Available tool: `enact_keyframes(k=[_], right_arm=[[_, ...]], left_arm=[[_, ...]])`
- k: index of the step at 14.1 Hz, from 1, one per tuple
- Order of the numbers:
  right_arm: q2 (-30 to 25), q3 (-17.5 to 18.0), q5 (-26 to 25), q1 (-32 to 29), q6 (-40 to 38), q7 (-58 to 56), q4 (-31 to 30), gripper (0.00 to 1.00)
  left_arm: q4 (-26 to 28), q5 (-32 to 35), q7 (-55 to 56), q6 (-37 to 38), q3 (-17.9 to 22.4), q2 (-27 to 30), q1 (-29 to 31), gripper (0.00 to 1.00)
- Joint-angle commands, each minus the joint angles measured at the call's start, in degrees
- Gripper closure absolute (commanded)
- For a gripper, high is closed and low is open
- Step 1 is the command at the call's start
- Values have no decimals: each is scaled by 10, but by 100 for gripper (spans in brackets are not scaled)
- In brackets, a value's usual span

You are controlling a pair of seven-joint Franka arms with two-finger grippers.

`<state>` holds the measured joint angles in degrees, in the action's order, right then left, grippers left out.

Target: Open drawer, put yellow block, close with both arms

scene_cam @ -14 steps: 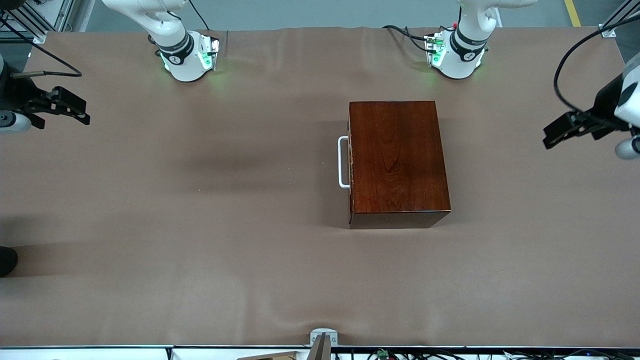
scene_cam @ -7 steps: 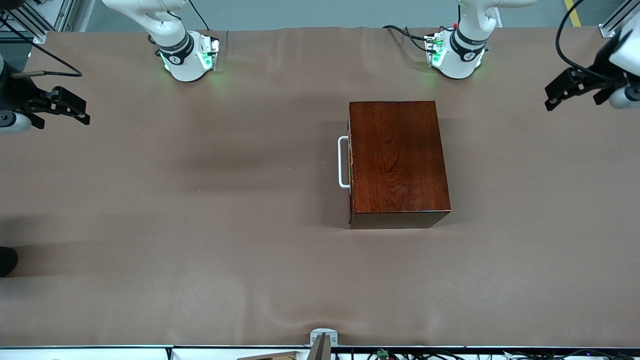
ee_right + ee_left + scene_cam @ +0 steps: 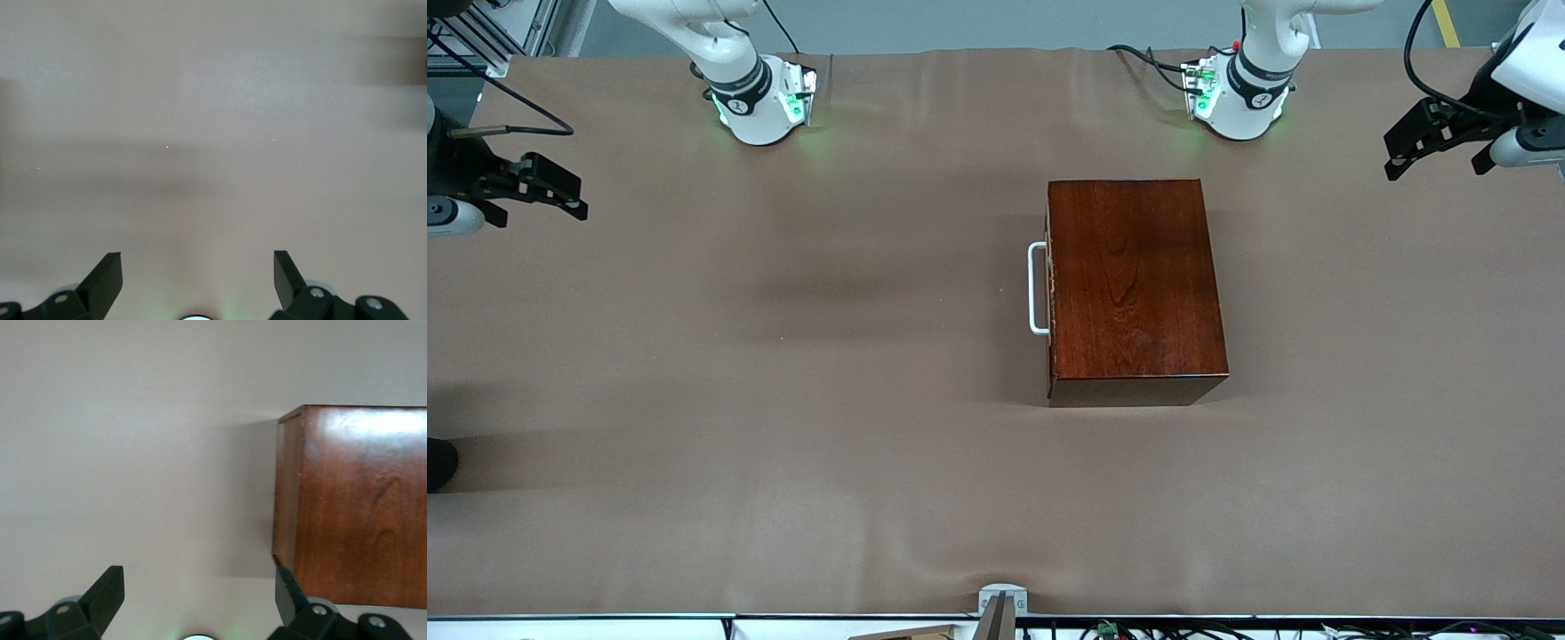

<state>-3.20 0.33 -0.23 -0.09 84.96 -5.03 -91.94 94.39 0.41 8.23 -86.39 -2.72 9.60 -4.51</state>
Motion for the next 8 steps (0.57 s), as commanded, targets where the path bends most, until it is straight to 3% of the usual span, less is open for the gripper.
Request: enact_keyframes(k=[1,8], right_arm=[[-6,-2,-9,4,-7,1,2,0],[-6,-2,-9,2,-7,1,2,0]], left_arm=[[-20,-24,-13,12,0,-14,2,0],[-21,-16,-11,13,1,-14,1,0]])
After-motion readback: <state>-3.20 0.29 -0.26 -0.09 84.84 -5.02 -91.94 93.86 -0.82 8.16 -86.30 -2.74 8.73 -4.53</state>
